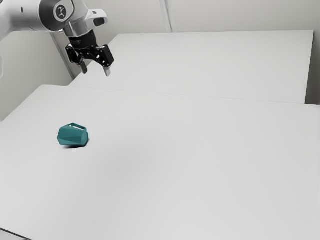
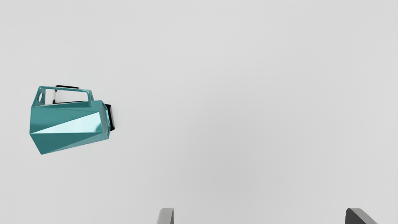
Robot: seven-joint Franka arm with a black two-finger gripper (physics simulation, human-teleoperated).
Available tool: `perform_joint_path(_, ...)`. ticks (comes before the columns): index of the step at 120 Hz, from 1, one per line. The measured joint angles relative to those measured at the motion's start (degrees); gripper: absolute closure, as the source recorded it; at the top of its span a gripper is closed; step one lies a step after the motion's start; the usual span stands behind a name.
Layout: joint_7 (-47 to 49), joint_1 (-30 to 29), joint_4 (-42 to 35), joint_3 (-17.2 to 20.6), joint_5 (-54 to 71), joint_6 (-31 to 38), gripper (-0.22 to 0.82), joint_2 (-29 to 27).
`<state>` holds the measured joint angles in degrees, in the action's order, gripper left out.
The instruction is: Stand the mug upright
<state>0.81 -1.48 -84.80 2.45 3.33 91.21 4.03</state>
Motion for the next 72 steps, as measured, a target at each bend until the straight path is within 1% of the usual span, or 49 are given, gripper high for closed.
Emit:
perform_joint_path(49,0.12,-0.62,-0.39,0.14,-0.07,0.06,0.00,-0.13)
perform_joint_path(72,0.38,-1.44,-3.29,-0.15,-0.27,1.14,0.00,-0.33)
